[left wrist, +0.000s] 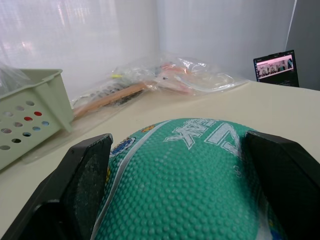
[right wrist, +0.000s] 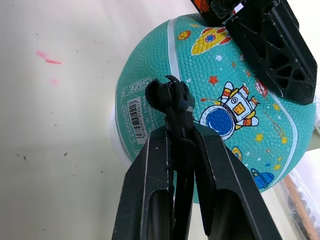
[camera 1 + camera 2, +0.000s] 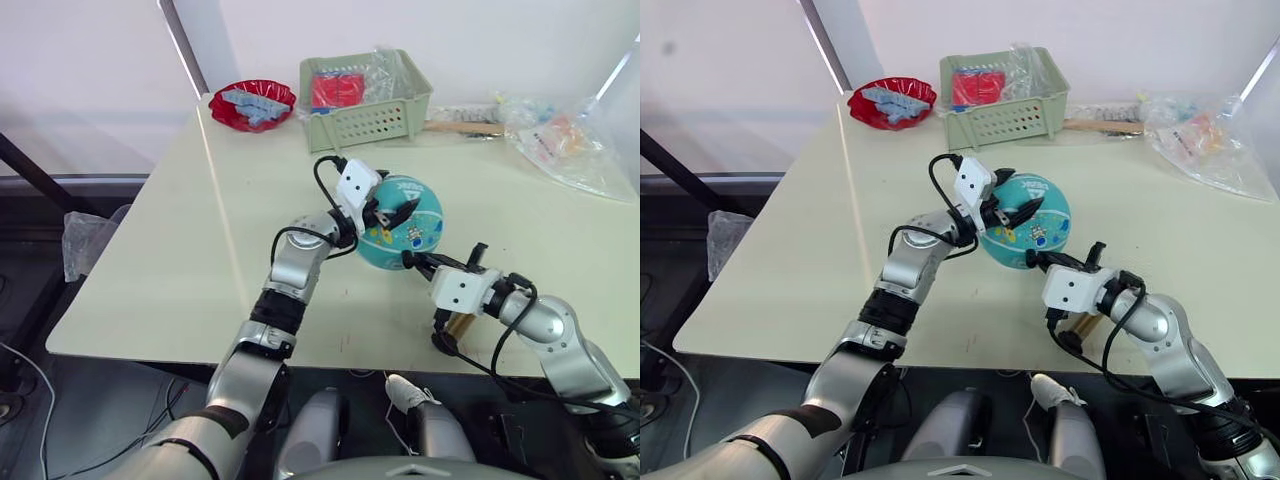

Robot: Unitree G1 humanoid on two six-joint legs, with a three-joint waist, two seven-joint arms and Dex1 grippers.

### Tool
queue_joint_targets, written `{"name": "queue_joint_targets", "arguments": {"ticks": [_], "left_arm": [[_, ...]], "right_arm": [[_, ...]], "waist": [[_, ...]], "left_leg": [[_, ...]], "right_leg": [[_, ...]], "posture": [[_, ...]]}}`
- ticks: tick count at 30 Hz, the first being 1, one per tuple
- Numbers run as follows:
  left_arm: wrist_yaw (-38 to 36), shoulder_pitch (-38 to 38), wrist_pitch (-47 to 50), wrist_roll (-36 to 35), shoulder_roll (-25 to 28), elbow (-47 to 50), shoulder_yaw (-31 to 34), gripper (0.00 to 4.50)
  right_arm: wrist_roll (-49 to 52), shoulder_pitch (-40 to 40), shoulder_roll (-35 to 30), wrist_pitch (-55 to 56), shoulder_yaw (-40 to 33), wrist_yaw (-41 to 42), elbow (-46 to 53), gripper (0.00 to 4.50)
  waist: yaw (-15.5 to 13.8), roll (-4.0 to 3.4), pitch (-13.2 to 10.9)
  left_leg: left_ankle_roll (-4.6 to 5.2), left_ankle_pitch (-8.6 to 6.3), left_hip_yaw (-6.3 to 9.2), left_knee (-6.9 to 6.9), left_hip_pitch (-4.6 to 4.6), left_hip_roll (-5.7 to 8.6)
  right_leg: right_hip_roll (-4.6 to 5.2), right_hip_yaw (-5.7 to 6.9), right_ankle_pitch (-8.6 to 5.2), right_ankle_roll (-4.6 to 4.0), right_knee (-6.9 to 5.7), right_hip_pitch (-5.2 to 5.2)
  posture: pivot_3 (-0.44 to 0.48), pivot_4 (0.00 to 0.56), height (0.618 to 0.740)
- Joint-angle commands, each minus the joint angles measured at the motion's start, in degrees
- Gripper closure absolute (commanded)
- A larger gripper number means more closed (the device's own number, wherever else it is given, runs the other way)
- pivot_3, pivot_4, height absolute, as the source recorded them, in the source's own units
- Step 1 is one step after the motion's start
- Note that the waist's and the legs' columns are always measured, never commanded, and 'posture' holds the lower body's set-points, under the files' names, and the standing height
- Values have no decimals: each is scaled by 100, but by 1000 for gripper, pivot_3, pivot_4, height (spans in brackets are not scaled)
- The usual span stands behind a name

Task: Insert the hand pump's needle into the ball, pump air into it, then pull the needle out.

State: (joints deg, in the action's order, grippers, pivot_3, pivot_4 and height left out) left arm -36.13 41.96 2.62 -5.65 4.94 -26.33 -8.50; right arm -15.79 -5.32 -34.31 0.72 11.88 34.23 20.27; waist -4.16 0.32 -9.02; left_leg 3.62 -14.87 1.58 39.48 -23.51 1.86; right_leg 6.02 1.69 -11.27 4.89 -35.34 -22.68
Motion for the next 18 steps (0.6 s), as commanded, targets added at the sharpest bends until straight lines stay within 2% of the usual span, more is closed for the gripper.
{"name": "queue_joint_targets", "arguments": {"ticks": [1, 18], "left_arm": [[174, -293, 285, 333, 67, -857, -163, 0], [352, -284, 46, 441, 122, -1116, -275, 0]], "right_arm": [[334, 104, -85, 524, -94, 148, 768, 4423], [447, 319, -214, 469, -221, 246, 1045, 4423]], "waist": [[0, -1, 1], [-4, -5, 5]], "left_leg": [[0, 0, 2, 0, 0, 2], [2, 0, 9, 0, 0, 4]], "right_leg": [[0, 0, 0, 0, 0, 1], [1, 4, -3, 4, -1, 5]], "posture": [[0, 150, 737], [0, 150, 737]]}}
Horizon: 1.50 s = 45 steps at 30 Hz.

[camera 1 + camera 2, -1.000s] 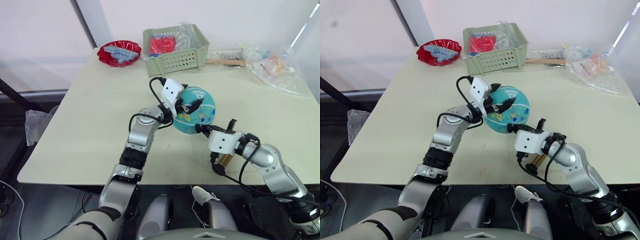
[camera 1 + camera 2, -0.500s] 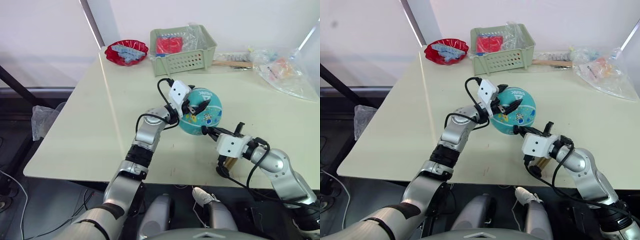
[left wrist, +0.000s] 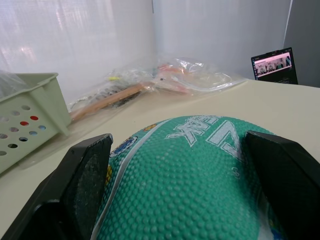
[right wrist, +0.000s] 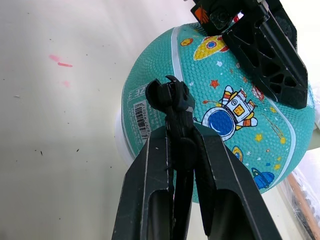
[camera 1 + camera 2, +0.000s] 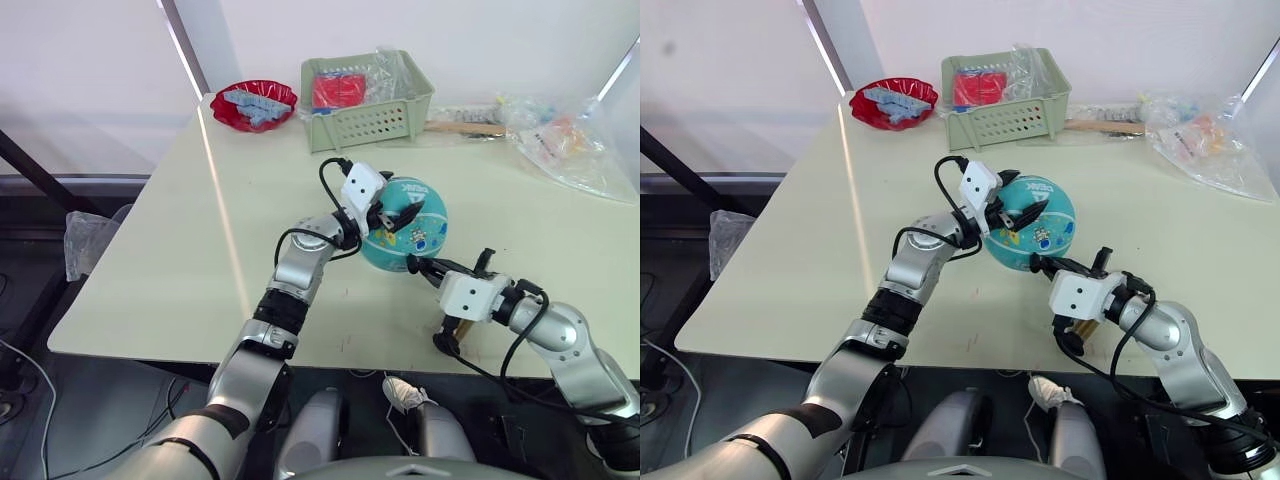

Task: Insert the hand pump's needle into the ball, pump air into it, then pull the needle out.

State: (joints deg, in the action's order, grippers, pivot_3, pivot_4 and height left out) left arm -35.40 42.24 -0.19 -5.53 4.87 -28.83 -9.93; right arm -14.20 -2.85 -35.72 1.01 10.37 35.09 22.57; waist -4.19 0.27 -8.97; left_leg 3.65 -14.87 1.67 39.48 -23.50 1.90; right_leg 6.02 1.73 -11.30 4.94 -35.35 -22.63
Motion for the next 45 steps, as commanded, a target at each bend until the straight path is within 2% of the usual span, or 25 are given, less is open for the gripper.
{"name": "queue_joint_targets", "arguments": {"ticks": [1, 12, 16, 21, 25, 32, 41, 45], "left_arm": [[284, -313, 317, 428, 127, -876, -141, 0], [283, -318, 260, 435, 101, -961, -164, 0], [270, -295, 225, 439, 86, -1011, -137, 0], [125, -270, 159, 321, 72, -956, -74, 0], [-138, -208, 15, 76, 41, -721, 64, 0], [-697, -185, -137, -338, 125, -86, 281, 0], [-1424, -192, -55, -919, 369, 728, 522, 0], [-1704, -92, 139, -1205, 581, 1071, 681, 0]], "right_arm": [[291, 86, -80, 431, -74, 166, 834, 4423], [379, 192, -152, 421, -223, 221, 930, 4423], [438, 280, -204, 501, -366, 211, 897, 4423], [486, 467, -209, 638, -571, 116, 778, 4423], [688, 715, 22, 657, -986, -217, 602, 4423], [1161, 831, 536, 502, -1596, -700, 393, 4423], [1591, 773, 935, 142, -1958, -1056, 170, 4423], [1760, 615, 1070, -24, -2103, -1223, 17, 4423]], "waist": [[0, 0, 1], [35, 1, 27], [48, 15, 65], [50, 6, 82], [50, 5, 84], [69, -3, 72], [181, -10, 53], [224, -8, -5]], "left_leg": [[0, 0, 0, 0, 0, 0], [1, 1, -2, 0, 6, -2], [-2, -4, 0, -13, 91, -13], [-11, -9, 0, -16, 92, -16], [-2, -4, 0, -17, 91, -16], [-2, -4, -15, -30, 70, -22], [-1, -1, -18, -35, -19, -18], [-2, 0, -20, -36, -28, -16]], "right_leg": [[0, 0, 0, 0, 0, 0], [0, -2, -3, 0, -2, 2], [0, 0, -49, 16, 1, 78], [2, 0, -49, 15, 1, 77], [2, 0, -50, 15, 2, 76], [19, 21, -44, 5, 1, 48], [17, 19, -30, -16, -6, -47], [13, 14, -22, -4, -11, -59]], "posture": [[0, 150, 737], [0, 150, 737], [0, 150, 737], [0, 150, 737], [0, 150, 737], [0, 150, 737], [0, 150, 737], [0, 150, 737]]}}
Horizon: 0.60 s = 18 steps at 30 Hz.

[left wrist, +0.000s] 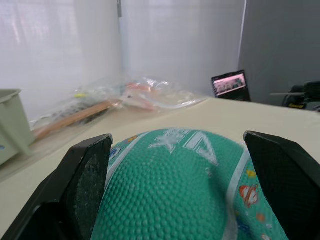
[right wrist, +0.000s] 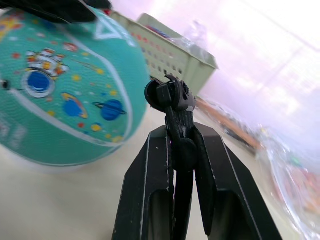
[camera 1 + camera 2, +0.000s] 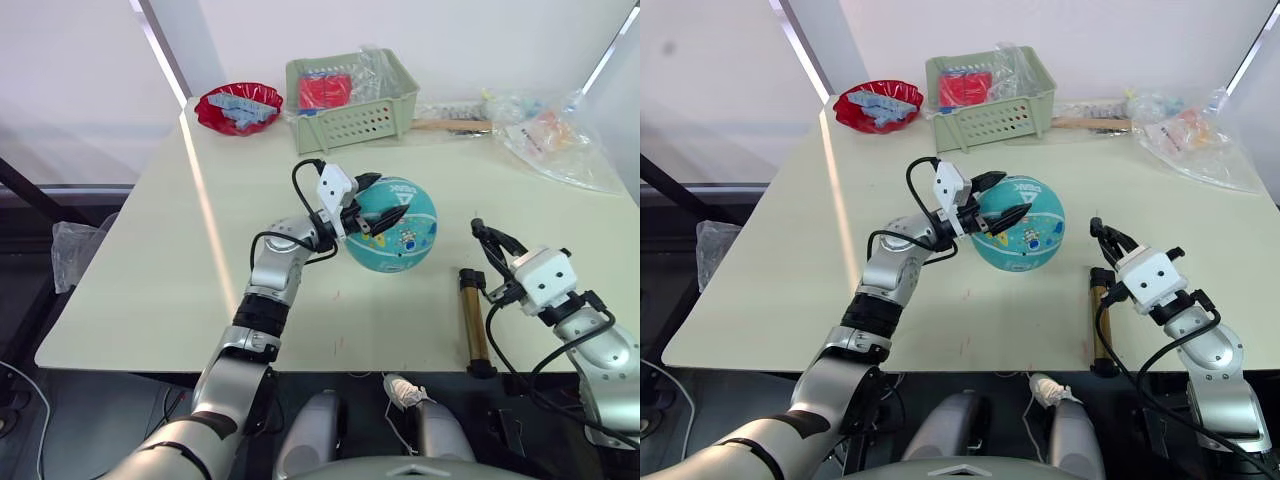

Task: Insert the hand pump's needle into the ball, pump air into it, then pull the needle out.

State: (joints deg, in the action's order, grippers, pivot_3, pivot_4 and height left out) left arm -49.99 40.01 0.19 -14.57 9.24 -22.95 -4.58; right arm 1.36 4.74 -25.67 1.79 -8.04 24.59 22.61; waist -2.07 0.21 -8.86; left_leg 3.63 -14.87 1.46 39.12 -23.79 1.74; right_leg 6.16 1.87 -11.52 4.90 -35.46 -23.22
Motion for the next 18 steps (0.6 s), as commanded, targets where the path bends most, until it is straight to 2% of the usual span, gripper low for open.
{"name": "queue_joint_targets", "arguments": {"ticks": [1, 5, 10, 18], "left_arm": [[-321, 139, 151, -352, 223, 573, 162, 0], [-683, 103, 477, -631, 591, 963, 212, 0], [-1442, -203, 989, -999, 1399, 1558, 315, 0], [-2192, -1203, 1078, -1418, 2317, 2137, 641, 0]], "right_arm": [[225, -178, 84, -130, -284, -205, -23, 4423], [286, -290, 124, -178, -341, -290, -170, 4423], [334, -532, 121, -234, -435, -415, -466, 4423], [470, -1107, 35, -286, -618, -526, -1079, 4423]], "waist": [[23, -5, -26], [104, -10, -36], [184, -18, -47], [253, -30, -65]], "left_leg": [[0, 0, 0, 0, 0, -1], [0, 0, -1, -1, -1, -2], [-1, 1, -6, -1, 3, -3], [-6, 4, -9, -3, 2, -5]], "right_leg": [[-1, -1, 0, -1, -2, -1], [-3, -5, -3, -4, -16, -10], [-8, -17, -3, -4, -23, -13], [-10, -28, -4, -7, -34, -24]], "posture": [[0, 150, 737], [0, 150, 737], [0, 150, 737], [0, 150, 737]]}}
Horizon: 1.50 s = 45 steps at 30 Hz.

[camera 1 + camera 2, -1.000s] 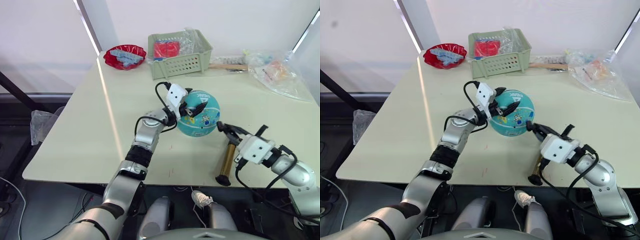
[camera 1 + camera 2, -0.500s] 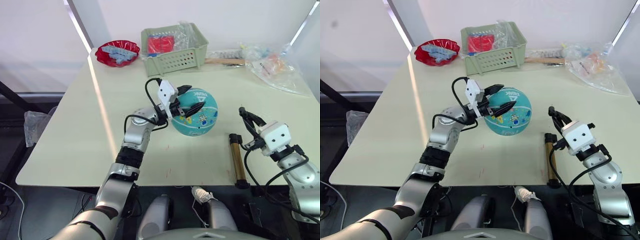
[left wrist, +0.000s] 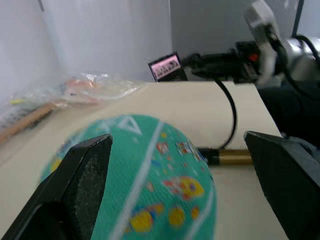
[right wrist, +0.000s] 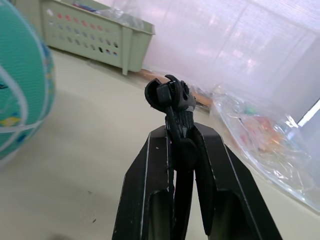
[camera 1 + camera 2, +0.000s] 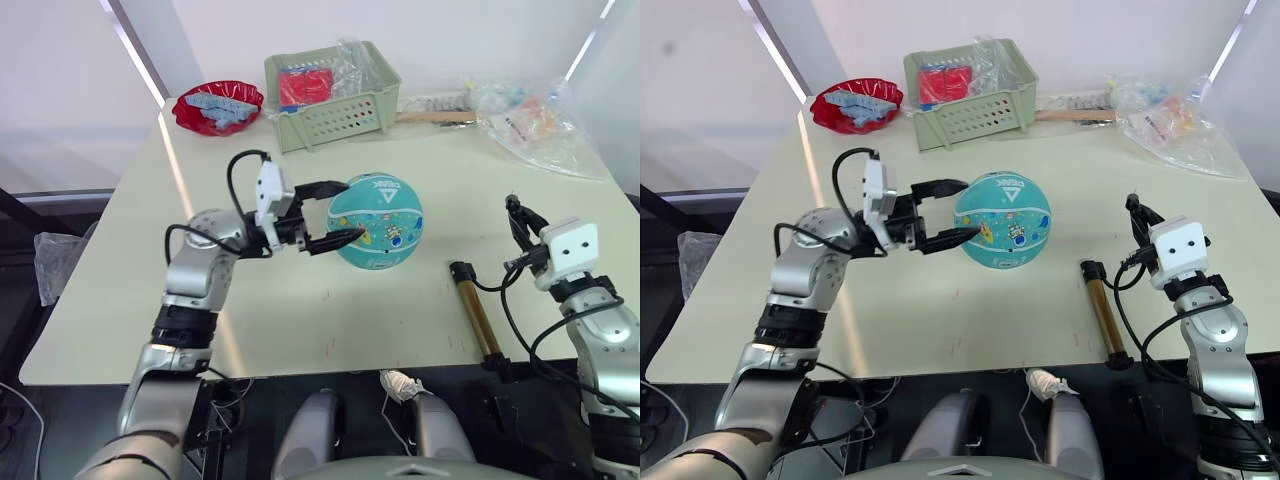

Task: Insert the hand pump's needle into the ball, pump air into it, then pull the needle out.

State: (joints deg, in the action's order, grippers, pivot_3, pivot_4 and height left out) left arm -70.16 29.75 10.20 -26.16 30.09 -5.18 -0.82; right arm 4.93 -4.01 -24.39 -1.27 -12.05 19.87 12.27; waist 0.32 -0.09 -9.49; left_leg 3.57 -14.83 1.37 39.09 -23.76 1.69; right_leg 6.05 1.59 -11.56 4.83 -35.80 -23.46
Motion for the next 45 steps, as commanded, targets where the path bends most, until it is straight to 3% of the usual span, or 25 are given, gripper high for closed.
{"name": "queue_joint_targets", "arguments": {"ticks": [1, 14, 20, 42, 45], "left_arm": [[-284, -403, 77, -299, 380, 465, 323, 0], [-446, -2008, 159, -676, 1034, 1326, 870, 0], [-395, -2182, 125, -657, 1008, 1444, 840, 0], [-430, -2065, 49, -584, 880, 1299, 670, 0], [-459, -2056, 35, -578, 887, 1270, 661, 0]], "right_arm": [[139, -385, -110, -12, -250, -83, -199, 4423], [367, -1870, -319, -50, -420, -101, -1588, 4423], [517, -2066, -275, -234, -472, -199, -1860, 4423], [1491, -778, -143, -1714, -1298, -716, -554, 4423], [1724, -555, -247, -2015, -1412, -559, -297, 3058]], "waist": [[26, -1, -5], [53, -26, -26], [16, -26, -26], [39, -27, -26], [39, -27, -26]], "left_leg": [[0, 0, -1, 0, 0, -1], [-1, 0, -16, -6, -1, -3], [-3, 2, -18, -17, 0, -3], [0, 1, -37, -18, 8, -3], [0, 1, -37, -18, 9, -4]], "right_leg": [[0, -2, 0, 0, -1, -1], [1, -17, 1, -9, -5, -14], [0, -17, 2, -10, -5, -16], [-38, -101, 3, -10, -8, -22], [-41, -103, 3, -10, -9, -22]], "posture": [[0, 150, 737], [0, 150, 737], [0, 150, 737], [0, 150, 737], [0, 150, 737]]}}
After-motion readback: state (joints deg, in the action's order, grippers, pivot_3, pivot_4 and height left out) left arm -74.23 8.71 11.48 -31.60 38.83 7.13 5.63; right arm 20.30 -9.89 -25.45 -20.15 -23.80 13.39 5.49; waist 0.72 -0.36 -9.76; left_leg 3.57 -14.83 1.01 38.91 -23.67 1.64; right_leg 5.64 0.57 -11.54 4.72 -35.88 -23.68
